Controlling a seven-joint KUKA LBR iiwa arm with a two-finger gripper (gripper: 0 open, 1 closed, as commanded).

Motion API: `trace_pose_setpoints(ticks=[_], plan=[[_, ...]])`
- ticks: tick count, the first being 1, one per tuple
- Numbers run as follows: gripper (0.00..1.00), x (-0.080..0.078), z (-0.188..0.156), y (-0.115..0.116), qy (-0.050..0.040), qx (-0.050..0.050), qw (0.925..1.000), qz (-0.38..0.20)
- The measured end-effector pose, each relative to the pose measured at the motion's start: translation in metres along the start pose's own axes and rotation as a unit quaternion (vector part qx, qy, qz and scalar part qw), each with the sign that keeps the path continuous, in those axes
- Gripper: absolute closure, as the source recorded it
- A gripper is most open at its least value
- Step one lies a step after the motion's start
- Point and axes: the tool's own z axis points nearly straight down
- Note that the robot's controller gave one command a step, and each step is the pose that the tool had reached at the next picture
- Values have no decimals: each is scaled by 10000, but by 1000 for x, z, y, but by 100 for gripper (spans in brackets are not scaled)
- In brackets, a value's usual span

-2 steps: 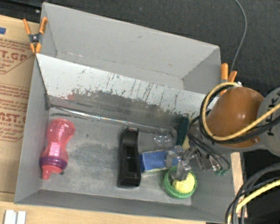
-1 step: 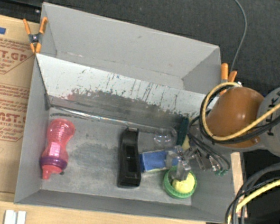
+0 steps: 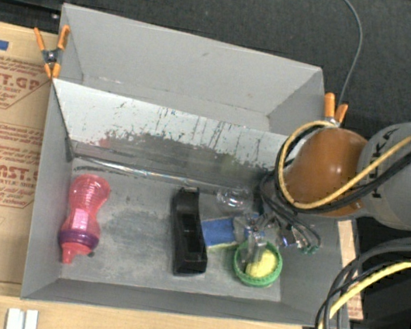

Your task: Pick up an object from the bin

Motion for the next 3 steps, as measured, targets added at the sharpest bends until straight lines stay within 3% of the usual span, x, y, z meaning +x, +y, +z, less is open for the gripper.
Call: trace_pose_setpoints(ticks=[1, 2, 3], plan=[[100, -1, -2, -2, 23, -19, 10000, 6], [100, 42, -101, 12, 15, -18, 9997, -251], [100, -3, -13, 13, 26, -32, 10000, -24]])
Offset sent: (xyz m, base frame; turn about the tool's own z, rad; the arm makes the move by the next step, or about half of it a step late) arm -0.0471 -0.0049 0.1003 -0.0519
